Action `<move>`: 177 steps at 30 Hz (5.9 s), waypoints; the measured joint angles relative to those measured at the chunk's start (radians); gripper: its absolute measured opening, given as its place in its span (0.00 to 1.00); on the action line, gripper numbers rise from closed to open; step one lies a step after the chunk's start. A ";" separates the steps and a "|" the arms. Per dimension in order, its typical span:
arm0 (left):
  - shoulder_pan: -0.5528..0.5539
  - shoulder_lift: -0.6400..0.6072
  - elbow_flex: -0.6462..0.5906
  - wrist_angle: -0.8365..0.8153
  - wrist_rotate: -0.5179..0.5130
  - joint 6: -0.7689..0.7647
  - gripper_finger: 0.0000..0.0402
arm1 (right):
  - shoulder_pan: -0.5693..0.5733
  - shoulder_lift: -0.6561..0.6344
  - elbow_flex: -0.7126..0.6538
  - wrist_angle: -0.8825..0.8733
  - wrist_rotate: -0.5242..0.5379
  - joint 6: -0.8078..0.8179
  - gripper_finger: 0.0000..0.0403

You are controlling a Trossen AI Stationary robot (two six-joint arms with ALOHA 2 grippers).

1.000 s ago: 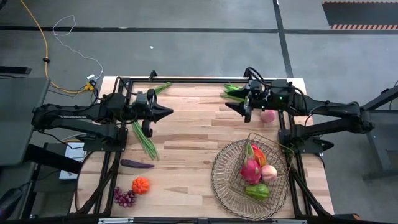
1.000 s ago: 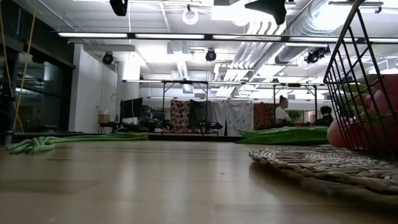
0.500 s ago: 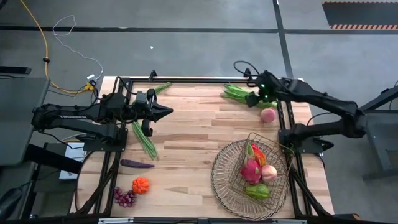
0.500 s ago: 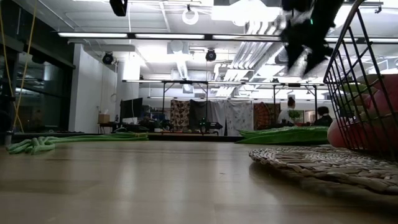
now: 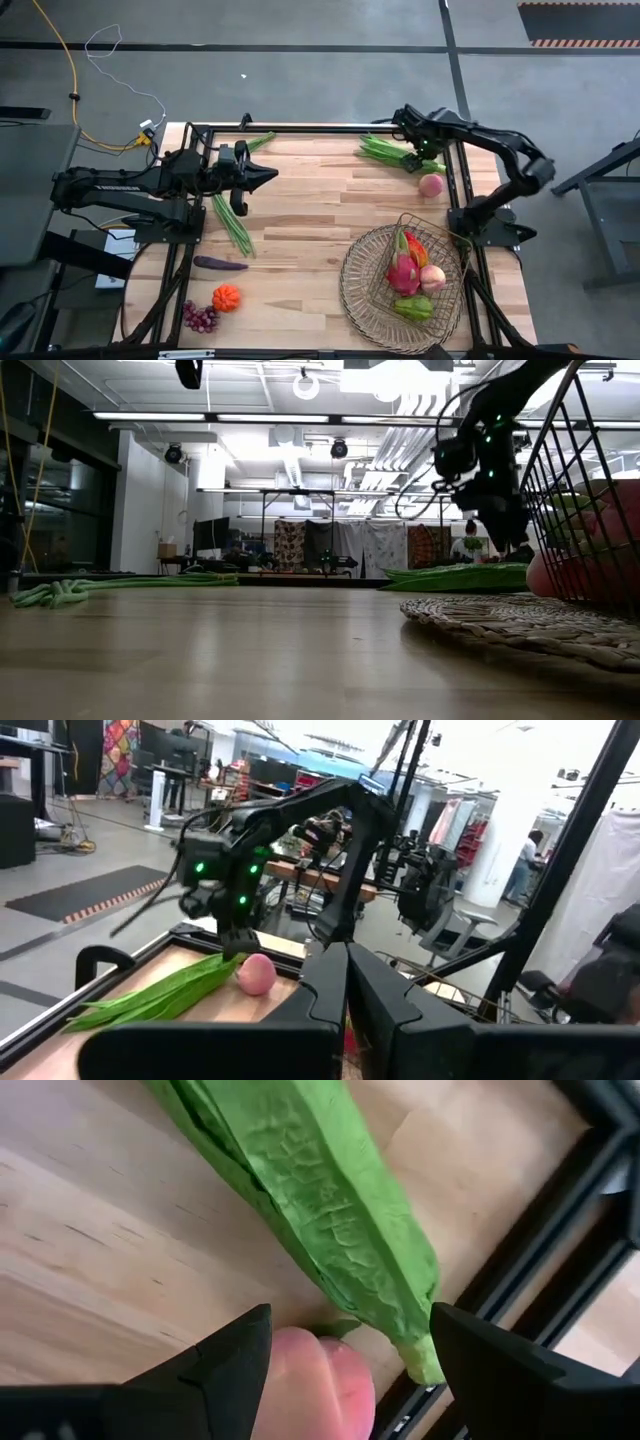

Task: Build produce basket
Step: Put the leaf lettuce into the wire basket

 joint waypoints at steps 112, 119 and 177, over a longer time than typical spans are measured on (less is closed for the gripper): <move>-0.001 0.108 0.001 0.069 -0.070 0.027 0.60 | 0.699 -0.304 -0.196 1.483 -0.994 0.510 0.23; -0.001 0.108 0.001 0.066 -0.070 0.025 0.60 | 0.698 -0.304 -0.196 1.483 -0.994 0.532 0.23; -0.001 0.108 0.000 0.060 -0.122 0.001 0.60 | 1.335 -0.364 0.092 -0.330 -0.437 -0.360 0.23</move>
